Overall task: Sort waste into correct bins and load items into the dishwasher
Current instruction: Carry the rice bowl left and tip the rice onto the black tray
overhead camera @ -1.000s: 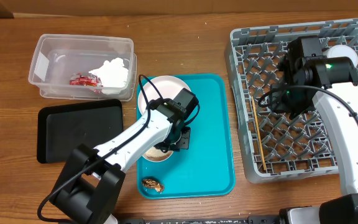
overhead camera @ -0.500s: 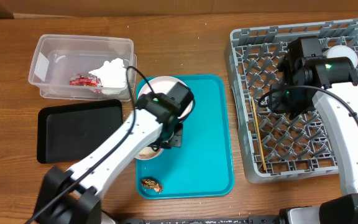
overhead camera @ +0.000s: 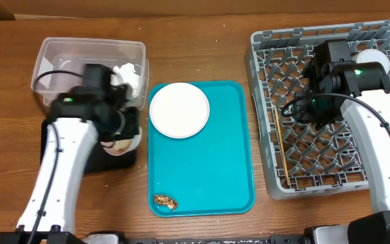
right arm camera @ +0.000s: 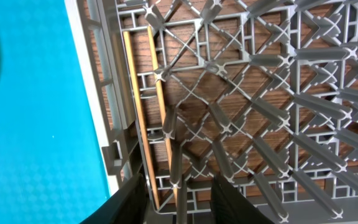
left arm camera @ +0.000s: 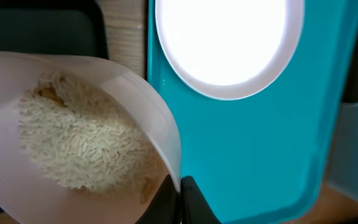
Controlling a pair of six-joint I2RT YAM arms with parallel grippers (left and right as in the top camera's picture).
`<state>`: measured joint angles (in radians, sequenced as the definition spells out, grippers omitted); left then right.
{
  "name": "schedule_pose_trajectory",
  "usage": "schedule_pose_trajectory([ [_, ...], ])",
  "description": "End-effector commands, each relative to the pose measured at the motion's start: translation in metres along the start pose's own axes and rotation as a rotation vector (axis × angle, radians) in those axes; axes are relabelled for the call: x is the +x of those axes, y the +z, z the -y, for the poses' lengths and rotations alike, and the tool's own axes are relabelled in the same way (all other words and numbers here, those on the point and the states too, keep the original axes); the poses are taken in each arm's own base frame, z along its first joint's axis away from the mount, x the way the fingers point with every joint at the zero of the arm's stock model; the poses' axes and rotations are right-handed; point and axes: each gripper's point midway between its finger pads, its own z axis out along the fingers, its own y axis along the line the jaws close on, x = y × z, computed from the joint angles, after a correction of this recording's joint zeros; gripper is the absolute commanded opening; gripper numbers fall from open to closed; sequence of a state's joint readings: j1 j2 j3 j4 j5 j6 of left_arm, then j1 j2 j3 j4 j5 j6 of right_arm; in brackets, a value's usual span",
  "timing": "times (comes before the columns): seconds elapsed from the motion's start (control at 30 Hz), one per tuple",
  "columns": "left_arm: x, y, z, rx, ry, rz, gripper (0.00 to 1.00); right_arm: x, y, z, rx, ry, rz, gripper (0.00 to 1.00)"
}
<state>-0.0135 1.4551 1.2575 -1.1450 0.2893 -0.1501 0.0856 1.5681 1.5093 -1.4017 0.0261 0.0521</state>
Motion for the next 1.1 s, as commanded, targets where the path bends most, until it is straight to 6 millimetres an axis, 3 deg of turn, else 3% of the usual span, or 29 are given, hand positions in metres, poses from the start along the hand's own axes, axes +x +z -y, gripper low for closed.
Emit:
schedule_pose_trajectory([
  [0.0, -0.015, -0.021, 0.015, 0.362, 0.132, 0.068, 0.04, -0.005, -0.011, -0.001, -0.009, 0.007, 0.037, 0.36],
  [0.23, -0.030, -0.031, -0.005, 0.730, 0.100, 0.208, 0.04, -0.005, -0.011, -0.001, -0.009, 0.007, 0.038, 0.36],
  [0.47, -0.030, -0.011, -0.032, 0.891, -0.036, 0.229, 0.04, -0.005, -0.011, -0.001, -0.009, 0.007, 0.039, 0.36],
  [0.7, -0.029, -0.002, -0.058, 0.952, -0.201, 0.211, 0.04, -0.005, -0.011, -0.001, -0.009, 0.007, 0.038, 0.36],
  [0.97, -0.033, -0.020, -0.096, 0.960, -0.328, 0.319, 0.04, -0.005, -0.011, -0.001, -0.009, 0.007, 0.039, 0.36],
  [1.07, -0.028, -0.024, -0.095, 0.963, -0.306, 0.330, 0.04, -0.006, -0.011, -0.001, -0.009, 0.007, 0.040, 0.36],
])
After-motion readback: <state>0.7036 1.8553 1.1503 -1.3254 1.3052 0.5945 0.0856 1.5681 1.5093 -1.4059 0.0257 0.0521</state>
